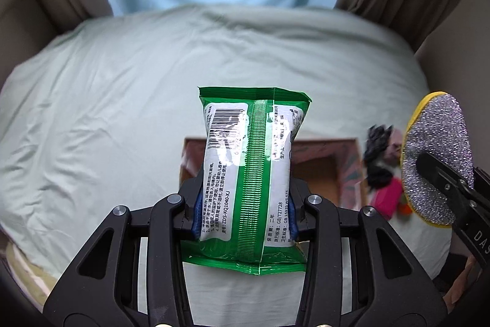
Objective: Organize soft objects
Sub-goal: 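Carry both items over the box and release them inside with both tools, then lift both tools away from the box back toward the remaining items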
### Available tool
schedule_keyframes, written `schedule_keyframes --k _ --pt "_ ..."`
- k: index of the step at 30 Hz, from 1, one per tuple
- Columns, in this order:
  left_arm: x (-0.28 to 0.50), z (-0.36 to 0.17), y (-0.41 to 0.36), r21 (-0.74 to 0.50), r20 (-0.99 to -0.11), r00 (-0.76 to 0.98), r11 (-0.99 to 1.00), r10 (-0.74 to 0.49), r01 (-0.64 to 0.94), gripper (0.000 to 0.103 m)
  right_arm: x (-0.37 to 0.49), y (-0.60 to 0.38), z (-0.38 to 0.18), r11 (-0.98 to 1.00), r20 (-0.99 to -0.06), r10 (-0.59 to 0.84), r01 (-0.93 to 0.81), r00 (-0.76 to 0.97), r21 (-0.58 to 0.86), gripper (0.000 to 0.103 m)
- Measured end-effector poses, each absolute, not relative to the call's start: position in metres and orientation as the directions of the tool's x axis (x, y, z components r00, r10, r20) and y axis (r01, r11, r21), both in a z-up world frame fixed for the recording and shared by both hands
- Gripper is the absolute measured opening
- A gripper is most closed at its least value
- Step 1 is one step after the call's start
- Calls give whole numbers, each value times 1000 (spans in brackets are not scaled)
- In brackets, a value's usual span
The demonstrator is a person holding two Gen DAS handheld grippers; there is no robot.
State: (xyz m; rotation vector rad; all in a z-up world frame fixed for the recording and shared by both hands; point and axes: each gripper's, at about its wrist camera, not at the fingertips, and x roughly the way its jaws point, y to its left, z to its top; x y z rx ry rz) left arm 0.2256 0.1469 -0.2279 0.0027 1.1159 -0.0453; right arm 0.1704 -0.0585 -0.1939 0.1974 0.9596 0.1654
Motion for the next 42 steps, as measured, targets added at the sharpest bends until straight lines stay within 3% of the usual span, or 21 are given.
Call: schedule_keyframes --k 12,20,22,23,24,25,26,27,42 --pt "256 -351 157 -39 -974 219 998 -51 59 36 228 -22 -321 954 -926 258 76 275 289 34" --pt "267 -392 145 -22 -989 145 993 -39 114 36 252 -24 -377 942 -948 288 141 133 306 40" --pt "265 -391 142 -26 -988 149 992 -45 127 42 255 -24 -385 941 -950 290 148 112 305 42" --pt "264 -390 141 -27 -987 152 990 -49 140 59 256 -25 -388 939 -950 294 153 108 309 49" --pt "262 -388 141 -13 -986 160 988 -38 151 89 257 -25 -391 935 -947 303 160 106 317 60" --pt "262 -386 141 -1 -984 175 987 -29 160 100 258 -25 -392 934 -947 302 163 109 317 68" --pt "259 -381 141 6 -980 199 986 -28 169 103 260 -24 -394 939 -951 289 161 111 304 92" --pt "257 -377 140 11 -978 205 984 -27 180 103 260 -22 -393 945 -956 275 156 105 289 103" --pt "235 -351 155 27 -970 242 988 -11 151 103 242 -30 -358 965 -956 224 96 192 245 103"
